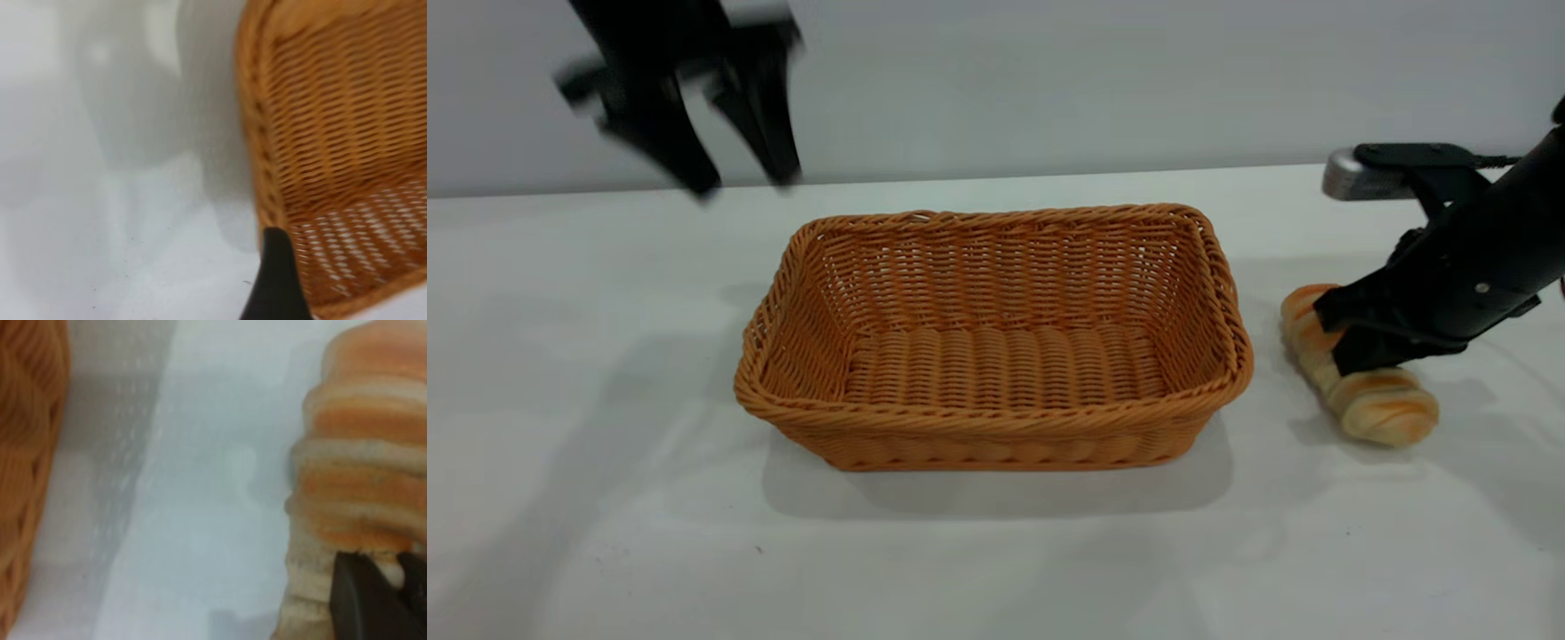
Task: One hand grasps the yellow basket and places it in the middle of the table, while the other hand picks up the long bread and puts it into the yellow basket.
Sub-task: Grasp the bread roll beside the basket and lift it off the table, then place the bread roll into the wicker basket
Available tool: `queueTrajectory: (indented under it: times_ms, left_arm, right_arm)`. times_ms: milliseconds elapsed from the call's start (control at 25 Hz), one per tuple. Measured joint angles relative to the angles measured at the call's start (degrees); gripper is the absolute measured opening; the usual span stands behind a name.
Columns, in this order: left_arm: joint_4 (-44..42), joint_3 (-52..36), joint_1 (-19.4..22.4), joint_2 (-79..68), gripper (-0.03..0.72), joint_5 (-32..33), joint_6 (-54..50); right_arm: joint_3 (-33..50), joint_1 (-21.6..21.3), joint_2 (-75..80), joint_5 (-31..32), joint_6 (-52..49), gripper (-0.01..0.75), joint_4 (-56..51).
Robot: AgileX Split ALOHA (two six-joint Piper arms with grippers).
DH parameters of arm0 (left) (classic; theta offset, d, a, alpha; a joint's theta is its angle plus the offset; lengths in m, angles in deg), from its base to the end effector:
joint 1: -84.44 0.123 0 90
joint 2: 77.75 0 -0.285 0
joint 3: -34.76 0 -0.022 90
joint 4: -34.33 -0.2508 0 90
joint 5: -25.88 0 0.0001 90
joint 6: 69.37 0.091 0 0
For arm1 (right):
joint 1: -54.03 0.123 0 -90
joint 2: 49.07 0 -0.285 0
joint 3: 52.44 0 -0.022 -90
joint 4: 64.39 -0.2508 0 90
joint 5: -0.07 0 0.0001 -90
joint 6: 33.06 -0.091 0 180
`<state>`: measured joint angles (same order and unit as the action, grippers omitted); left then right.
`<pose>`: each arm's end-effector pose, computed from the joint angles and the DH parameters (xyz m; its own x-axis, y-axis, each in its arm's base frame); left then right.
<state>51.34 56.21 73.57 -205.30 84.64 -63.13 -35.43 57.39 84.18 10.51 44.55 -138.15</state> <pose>0.4331 -0.1064 0.2159 -0.9537 0.1354 -0.2685 0.2055 0.9453 -0.2534 0.3776 0.0381 0.0437 -0.8791 -0.1223 -0.4607 -0.1995 0.9722 0.1226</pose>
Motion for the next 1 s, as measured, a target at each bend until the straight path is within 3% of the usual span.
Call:
queueTrajectory:
  times_ms: [200,320,480,680,840,1000]
  left_arm:
    - [-0.2,0.0,0.0,11.3,0.589,1.9,0.1]
    - [-1.3,0.0,0.0,17.5,0.585,3.1,0.1]
    - [-3.2,0.0,0.0,24.2,0.584,6.4,0.1]
    - [-4.2,0.0,0.0,29.5,0.584,8.1,0.1]
    - [-4.7,-0.4,0.0,32.6,0.584,8.1,0.1]
    - [-6.9,-4.2,0.0,38.0,0.584,8.1,0.1]
  right_arm:
    - [0.2,-2.8,-8.4,8.7,-3.6,0.040,8.0]
    - [0.2,-1.4,-15.1,15.2,-7.2,0.036,12.5]
    - [-0.1,6.9,-20.5,17.4,-7.6,0.035,12.6]
    - [-5.2,20.1,-15.7,10.8,-7.4,0.070,8.3]
    - [-9.4,23.8,-9.8,8.6,-7.4,0.240,7.1]
    - [-9.4,23.1,-11.4,16.1,-11.0,0.534,8.7]
